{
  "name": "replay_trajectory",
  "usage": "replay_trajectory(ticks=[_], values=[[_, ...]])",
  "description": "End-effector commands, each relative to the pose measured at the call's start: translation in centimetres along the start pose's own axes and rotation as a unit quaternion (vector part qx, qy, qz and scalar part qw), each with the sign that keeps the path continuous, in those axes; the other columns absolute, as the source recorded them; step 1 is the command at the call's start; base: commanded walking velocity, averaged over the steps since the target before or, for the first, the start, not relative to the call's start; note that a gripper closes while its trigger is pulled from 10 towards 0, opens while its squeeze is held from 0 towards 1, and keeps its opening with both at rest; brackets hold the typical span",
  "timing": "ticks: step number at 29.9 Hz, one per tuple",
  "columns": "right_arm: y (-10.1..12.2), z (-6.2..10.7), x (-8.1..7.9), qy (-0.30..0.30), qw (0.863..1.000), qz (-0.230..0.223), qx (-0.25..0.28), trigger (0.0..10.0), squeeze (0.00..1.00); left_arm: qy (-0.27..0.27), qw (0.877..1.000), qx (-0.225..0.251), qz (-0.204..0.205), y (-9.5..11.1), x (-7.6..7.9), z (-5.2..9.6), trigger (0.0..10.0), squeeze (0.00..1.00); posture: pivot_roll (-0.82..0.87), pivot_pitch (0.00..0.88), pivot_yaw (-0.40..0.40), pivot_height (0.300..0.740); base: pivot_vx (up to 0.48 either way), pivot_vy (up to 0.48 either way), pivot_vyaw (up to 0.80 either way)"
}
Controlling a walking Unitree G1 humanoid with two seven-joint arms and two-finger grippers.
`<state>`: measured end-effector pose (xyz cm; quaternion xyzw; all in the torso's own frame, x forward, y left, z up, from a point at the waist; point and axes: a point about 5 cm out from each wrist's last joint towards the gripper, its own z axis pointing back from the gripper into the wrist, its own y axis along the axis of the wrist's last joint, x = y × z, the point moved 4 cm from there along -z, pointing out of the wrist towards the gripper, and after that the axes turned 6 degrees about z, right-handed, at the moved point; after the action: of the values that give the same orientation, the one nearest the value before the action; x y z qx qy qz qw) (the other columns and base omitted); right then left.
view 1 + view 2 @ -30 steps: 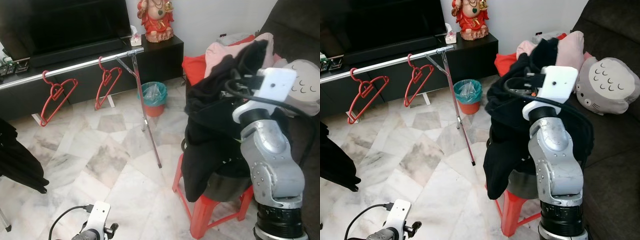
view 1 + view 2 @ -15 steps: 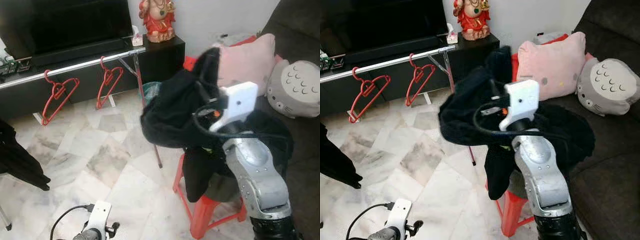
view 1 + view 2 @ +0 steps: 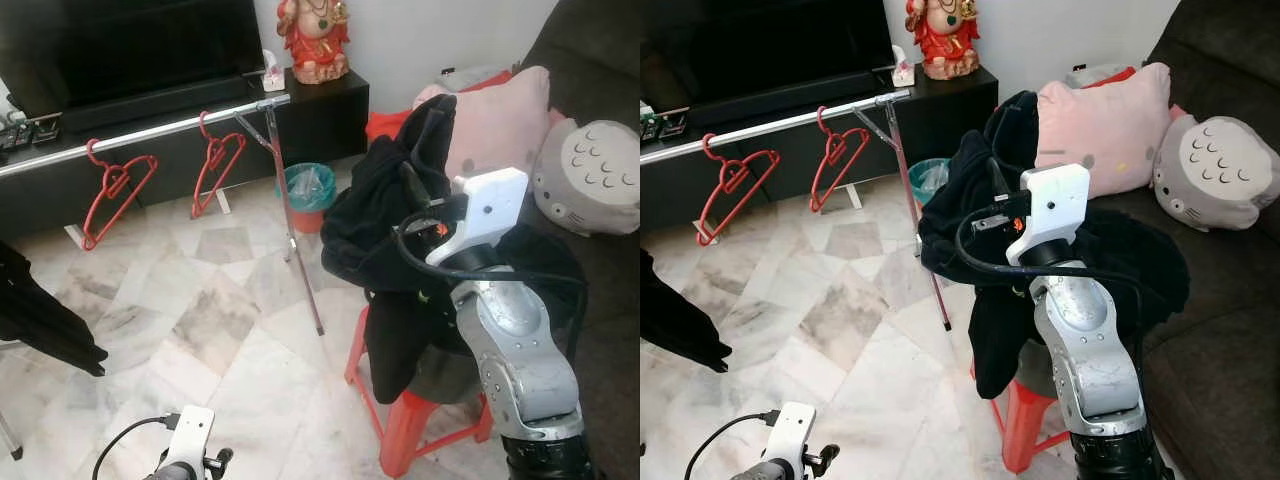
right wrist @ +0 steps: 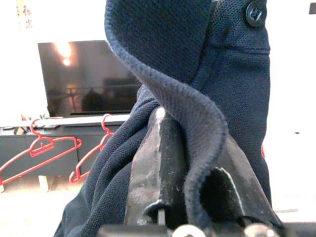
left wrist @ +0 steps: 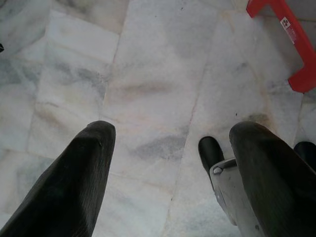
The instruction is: Hang hanger
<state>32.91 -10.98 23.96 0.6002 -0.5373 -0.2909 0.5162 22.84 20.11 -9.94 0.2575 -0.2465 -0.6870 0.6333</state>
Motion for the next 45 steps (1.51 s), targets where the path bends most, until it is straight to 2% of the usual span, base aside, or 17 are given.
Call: replay_trajectory(ticks=[1, 11, 25, 37, 45], values=[[0.3, -0.2, -0.2, 0.001, 1.000, -0.004, 0.009, 10.0, 0.00, 0.009, 1.000, -0.016, 0.012, -1.1, -0.5, 0.3, 10.0, 0.00, -0.07, 0.000, 0.090, 0.740, 0.000, 0.319, 0.00], [0.2, -0.2, 0.1, 0.000, 1.000, -0.004, 0.007, 10.0, 0.00, 0.010, 0.999, -0.025, 0.020, -1.6, 0.5, 0.2, 10.0, 0.00, -0.06, 0.000, 0.080, 0.740, 0.000, 0.319, 0.00], [0.3, -0.3, -0.5, 0.005, 1.000, -0.008, 0.011, 10.0, 0.00, 0.020, 0.999, -0.036, 0.018, -2.5, -0.9, 0.6, 10.0, 0.00, -0.06, 0.000, 0.083, 0.740, 0.000, 0.318, 0.00], [0.4, -0.5, -1.1, 0.019, 1.000, -0.006, 0.018, 10.0, 0.00, 0.022, 0.999, -0.041, 0.017, -2.7, -1.2, 0.7, 10.0, 0.00, -0.06, 0.000, 0.080, 0.740, 0.000, 0.317, 0.00], [-0.3, -0.4, -0.8, 0.011, 1.000, -0.006, 0.008, 10.0, 0.00, 0.022, 0.999, -0.043, 0.016, -2.7, -1.2, 0.7, 10.0, 0.00, -0.05, 0.000, 0.077, 0.740, 0.000, 0.319, 0.00]])
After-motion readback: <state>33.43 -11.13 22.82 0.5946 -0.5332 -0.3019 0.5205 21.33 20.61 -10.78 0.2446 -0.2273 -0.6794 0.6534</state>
